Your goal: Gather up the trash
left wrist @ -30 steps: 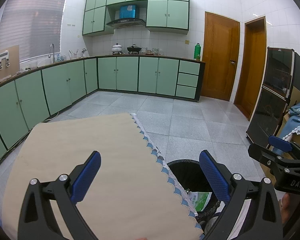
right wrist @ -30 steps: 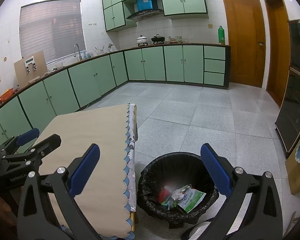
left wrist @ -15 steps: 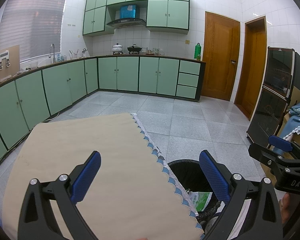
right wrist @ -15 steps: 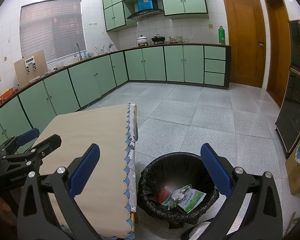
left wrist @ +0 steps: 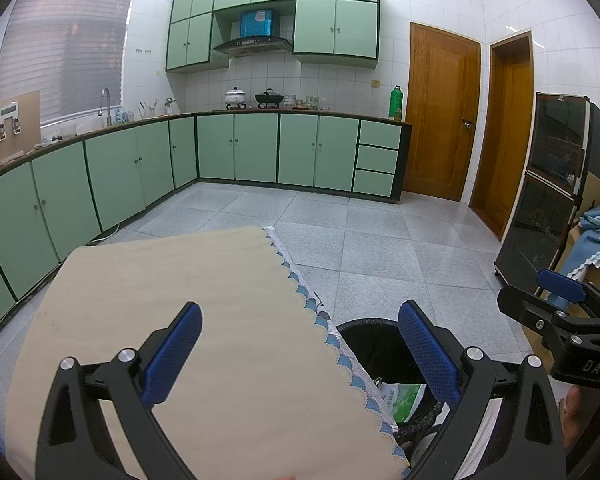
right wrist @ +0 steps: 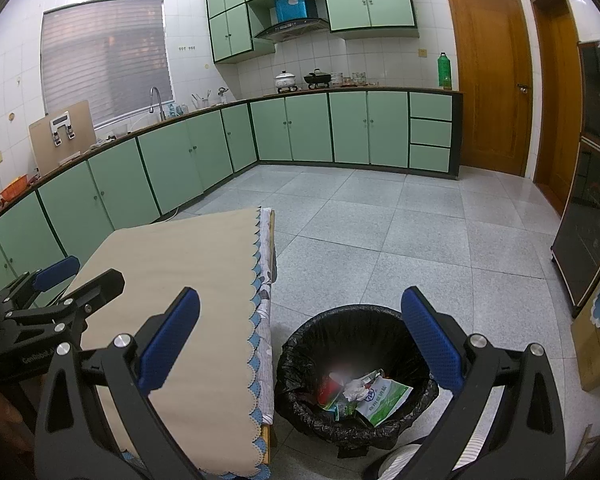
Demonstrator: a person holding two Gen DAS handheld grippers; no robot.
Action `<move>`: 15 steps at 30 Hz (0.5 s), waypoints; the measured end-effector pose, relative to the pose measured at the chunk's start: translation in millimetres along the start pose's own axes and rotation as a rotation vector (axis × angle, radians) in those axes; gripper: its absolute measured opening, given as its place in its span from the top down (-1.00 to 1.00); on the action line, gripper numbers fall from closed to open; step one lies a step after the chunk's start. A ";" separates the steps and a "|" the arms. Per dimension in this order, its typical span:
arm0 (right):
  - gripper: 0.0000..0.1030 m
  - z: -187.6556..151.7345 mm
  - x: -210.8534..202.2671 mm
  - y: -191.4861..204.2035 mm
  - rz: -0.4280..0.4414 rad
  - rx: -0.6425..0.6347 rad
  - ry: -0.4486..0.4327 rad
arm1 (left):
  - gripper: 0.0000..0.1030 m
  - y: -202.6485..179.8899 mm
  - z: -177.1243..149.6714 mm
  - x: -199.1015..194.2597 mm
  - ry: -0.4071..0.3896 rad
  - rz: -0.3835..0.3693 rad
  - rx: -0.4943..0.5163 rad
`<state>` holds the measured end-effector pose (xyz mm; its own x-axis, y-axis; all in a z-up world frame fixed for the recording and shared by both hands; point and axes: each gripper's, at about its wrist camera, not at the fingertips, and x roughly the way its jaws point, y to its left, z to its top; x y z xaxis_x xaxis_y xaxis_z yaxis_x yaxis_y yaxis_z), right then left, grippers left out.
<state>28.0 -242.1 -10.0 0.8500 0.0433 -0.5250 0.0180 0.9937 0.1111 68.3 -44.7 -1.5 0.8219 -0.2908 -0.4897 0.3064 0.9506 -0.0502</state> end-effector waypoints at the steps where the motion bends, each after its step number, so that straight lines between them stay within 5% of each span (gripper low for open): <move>1: -0.90 -0.3 -0.1 -0.1 0.000 0.000 0.000 | -0.87 0.1 0.0 -0.1 0.000 -0.001 0.000; 15: -0.90 1.3 0.6 0.5 0.001 -0.002 0.002 | -0.87 1.0 -1.1 -0.5 0.000 0.004 0.002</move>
<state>29.2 -241.7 -9.1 0.8487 0.0445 -0.5270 0.0161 0.9938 0.1098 67.6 -43.5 -2.2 0.8232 -0.2866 -0.4900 0.3040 0.9516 -0.0460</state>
